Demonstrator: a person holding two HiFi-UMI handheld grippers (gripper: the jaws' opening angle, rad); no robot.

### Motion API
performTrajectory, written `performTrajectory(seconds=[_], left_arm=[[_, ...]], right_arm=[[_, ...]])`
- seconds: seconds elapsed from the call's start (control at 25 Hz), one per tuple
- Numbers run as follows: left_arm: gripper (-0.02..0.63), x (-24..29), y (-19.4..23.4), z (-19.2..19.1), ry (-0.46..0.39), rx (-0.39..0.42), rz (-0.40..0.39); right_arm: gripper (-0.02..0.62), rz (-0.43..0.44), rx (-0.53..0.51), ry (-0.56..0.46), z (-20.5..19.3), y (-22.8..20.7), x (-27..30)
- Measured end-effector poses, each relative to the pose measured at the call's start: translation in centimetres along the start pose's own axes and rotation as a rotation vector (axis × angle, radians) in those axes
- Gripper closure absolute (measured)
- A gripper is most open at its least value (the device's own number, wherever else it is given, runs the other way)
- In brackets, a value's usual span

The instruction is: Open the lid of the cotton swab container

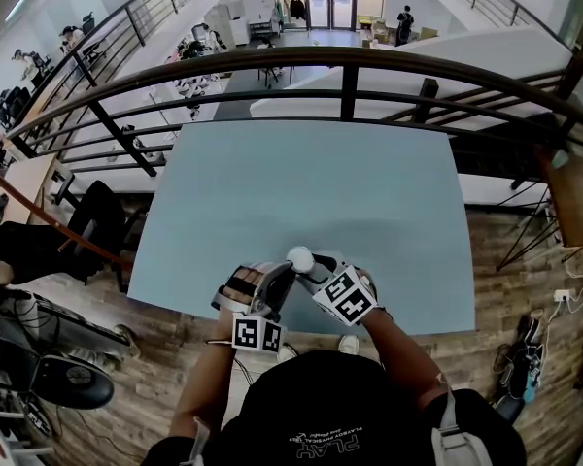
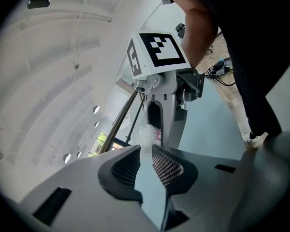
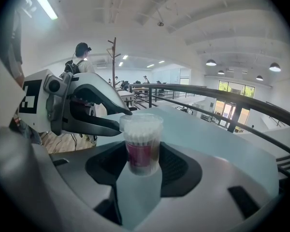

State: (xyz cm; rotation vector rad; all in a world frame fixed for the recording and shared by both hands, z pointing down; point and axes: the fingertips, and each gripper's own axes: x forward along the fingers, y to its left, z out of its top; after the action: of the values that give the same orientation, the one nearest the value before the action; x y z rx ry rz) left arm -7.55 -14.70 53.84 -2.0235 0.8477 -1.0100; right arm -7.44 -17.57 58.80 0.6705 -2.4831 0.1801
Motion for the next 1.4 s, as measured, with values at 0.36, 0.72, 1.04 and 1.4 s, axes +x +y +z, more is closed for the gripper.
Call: performTrajectory(seconds=[0.36, 0.72, 1.04, 1.4], left_arm=[[0.520, 0.12, 0.05, -0.07, 0.001, -0.009, 0.001], [0.521, 0.11, 0.08, -0.35, 0.003, -0.019, 0.010], [0.523, 0.04, 0.30, -0.62, 0.004, -0.041, 0.028], [0.526, 0.01, 0.33, -0.27, 0.006, -0.038, 0.040]], right_arm=[[0.377, -0.002, 0.008, -0.001, -0.18, -0.12, 0.14], [0.377, -0.006, 0.014, -0.004, -0.02, -0.11, 0.36], [0.377, -0.009, 0.016, 0.010, 0.08, -0.05, 0.40], [0.377, -0.011, 0.015, -0.005, 0.00, -0.20, 0.18]])
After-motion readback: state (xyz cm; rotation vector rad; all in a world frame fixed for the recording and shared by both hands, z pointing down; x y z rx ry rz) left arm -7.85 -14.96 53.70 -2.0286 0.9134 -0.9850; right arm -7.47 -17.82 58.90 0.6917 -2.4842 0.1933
